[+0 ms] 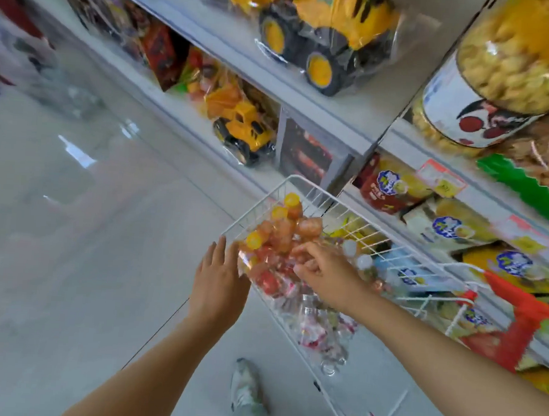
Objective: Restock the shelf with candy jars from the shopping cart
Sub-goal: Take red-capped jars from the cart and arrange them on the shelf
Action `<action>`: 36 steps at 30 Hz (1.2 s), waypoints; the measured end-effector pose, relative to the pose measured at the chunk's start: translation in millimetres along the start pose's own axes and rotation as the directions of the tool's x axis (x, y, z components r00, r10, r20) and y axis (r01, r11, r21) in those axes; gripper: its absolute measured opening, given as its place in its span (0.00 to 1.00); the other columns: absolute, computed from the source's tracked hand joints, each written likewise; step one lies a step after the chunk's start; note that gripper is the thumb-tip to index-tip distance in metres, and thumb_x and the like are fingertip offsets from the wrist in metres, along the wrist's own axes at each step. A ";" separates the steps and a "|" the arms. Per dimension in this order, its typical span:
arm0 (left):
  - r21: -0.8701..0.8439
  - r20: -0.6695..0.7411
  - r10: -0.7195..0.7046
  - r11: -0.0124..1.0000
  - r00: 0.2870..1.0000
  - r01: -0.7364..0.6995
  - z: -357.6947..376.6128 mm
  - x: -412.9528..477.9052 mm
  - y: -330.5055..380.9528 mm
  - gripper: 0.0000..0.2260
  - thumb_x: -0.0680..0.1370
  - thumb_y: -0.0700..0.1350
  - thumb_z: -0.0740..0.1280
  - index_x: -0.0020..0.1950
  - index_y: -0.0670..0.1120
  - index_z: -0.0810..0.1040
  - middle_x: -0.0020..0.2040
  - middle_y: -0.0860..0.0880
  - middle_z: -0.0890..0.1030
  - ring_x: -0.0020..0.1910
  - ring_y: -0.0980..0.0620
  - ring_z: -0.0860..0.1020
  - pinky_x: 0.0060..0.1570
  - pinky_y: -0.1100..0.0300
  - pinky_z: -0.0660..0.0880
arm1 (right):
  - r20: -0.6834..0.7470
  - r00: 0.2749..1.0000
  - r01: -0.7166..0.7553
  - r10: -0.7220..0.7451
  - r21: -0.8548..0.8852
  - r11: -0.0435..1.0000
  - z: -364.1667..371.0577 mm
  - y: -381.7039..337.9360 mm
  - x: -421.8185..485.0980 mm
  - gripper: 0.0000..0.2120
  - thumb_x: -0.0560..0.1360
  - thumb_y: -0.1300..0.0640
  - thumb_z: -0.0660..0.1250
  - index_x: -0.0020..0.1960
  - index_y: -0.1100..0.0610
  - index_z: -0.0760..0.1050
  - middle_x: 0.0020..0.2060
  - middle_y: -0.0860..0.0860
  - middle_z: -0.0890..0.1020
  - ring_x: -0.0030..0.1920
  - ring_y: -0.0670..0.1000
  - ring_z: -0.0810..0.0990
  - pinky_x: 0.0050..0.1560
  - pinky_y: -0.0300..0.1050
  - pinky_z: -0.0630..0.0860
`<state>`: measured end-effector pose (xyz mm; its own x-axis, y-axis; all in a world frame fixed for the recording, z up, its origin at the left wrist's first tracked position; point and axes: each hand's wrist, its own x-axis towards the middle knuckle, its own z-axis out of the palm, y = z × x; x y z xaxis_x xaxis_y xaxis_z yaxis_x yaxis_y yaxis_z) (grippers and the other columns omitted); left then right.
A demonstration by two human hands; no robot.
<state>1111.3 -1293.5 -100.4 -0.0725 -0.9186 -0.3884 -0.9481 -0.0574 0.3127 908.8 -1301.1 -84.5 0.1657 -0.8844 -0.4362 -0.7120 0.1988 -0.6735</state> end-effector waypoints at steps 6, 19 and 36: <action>-0.147 -0.003 0.008 0.989 1.000 -0.009 44.2 5.1 -29.9 0.30 0.82 0.49 0.55 0.79 0.47 0.40 0.79 0.49 0.40 0.78 0.51 0.45 0.74 0.59 0.48 | 0.136 0.988 -0.066 0.069 -0.022 0.998 63.2 15.1 52.7 0.20 0.78 0.53 0.65 0.69 0.52 0.68 0.59 0.49 0.77 0.53 0.52 0.80 0.57 0.52 0.75; -0.375 -0.210 -0.039 0.926 0.977 -0.044 74.5 -2.5 -41.9 0.26 0.82 0.44 0.57 0.78 0.55 0.53 0.75 0.52 0.63 0.71 0.52 0.63 0.63 0.60 0.64 | 0.176 0.946 -0.305 0.274 0.183 0.935 112.9 29.1 105.3 0.16 0.75 0.46 0.69 0.51 0.60 0.80 0.45 0.56 0.84 0.44 0.52 0.81 0.47 0.47 0.76; -0.920 -0.016 -0.478 0.351 0.878 0.174 11.3 45.0 12.9 0.21 0.69 0.61 0.61 0.47 0.46 0.80 0.41 0.47 0.81 0.40 0.50 0.78 0.46 0.46 0.77 | 0.032 0.994 0.094 -0.106 0.251 0.963 24.0 20.1 98.3 0.25 0.72 0.45 0.71 0.66 0.51 0.72 0.59 0.48 0.76 0.58 0.48 0.76 0.58 0.45 0.73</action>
<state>1092.3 -1331.2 -123.6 0.3949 -0.7854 -0.4766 -0.0605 -0.5399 0.8396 927.2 -1374.0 -155.2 0.2616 -0.8866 -0.3815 -0.4987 0.2143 -0.8399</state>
